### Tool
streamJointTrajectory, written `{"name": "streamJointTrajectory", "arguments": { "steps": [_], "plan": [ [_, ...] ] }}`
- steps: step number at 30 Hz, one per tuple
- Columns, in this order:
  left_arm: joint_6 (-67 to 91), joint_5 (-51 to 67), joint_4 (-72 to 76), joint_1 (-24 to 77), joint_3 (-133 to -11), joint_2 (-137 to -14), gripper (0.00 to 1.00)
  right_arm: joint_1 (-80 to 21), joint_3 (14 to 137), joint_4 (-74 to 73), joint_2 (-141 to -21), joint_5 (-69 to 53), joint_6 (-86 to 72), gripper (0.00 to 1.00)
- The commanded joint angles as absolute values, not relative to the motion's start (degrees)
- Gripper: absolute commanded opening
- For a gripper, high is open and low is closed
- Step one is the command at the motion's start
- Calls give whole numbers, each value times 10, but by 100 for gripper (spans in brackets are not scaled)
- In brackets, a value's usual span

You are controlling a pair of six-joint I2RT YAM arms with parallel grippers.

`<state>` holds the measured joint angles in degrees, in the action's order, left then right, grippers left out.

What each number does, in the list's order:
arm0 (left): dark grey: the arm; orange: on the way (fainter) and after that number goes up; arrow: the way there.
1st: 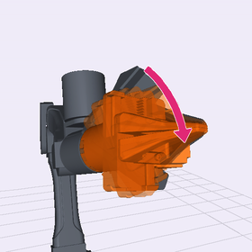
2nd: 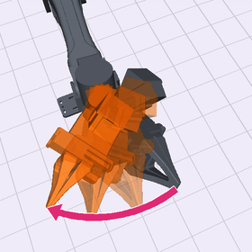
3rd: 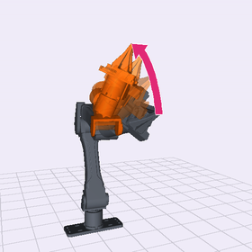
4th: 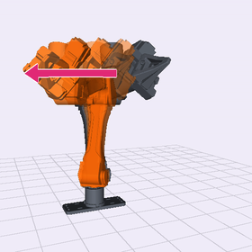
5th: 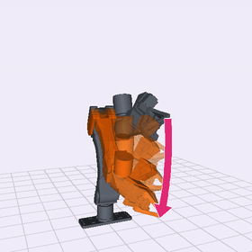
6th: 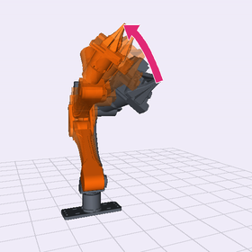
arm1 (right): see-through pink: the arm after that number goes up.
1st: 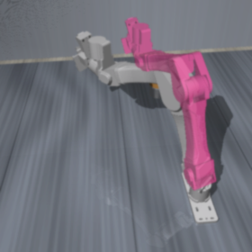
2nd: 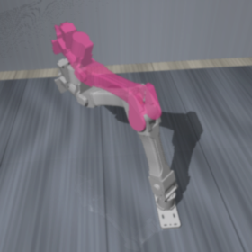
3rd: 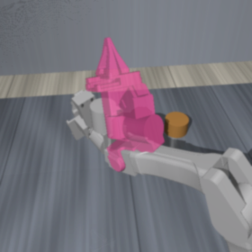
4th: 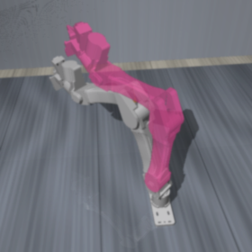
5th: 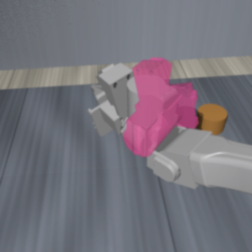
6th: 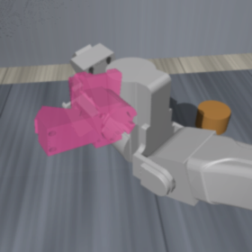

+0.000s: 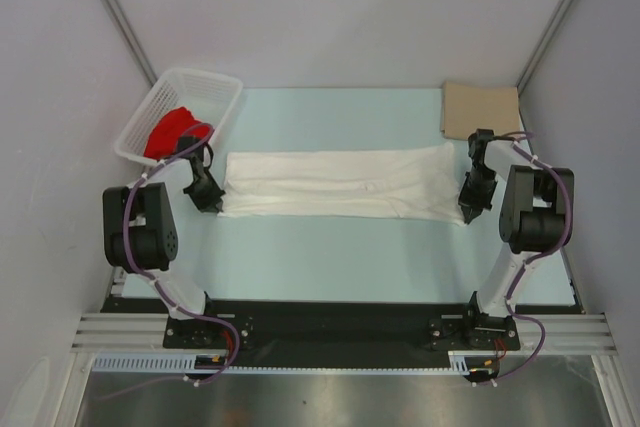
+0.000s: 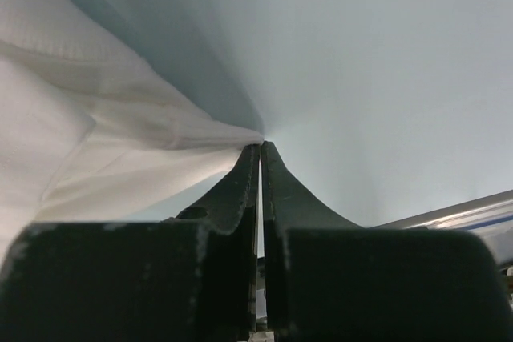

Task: Fold and stack the t-shirts
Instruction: Fold the tshirt

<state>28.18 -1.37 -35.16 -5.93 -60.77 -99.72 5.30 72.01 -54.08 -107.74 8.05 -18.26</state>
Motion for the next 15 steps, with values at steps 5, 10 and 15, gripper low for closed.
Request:
{"name": "streamJointTrajectory", "arguments": {
  "steps": [5,10,15],
  "plan": [
    [310,-30,-421,-71,-583,-982,0,43,765,-565,-1081,101,-186,25],
    [306,-30,-419,-71,-576,-933,53,47,789,-594,-1045,77,-209,50],
    [293,20,-418,-62,-582,-907,66,59,820,-608,-1021,30,-215,53]
  ]
}}
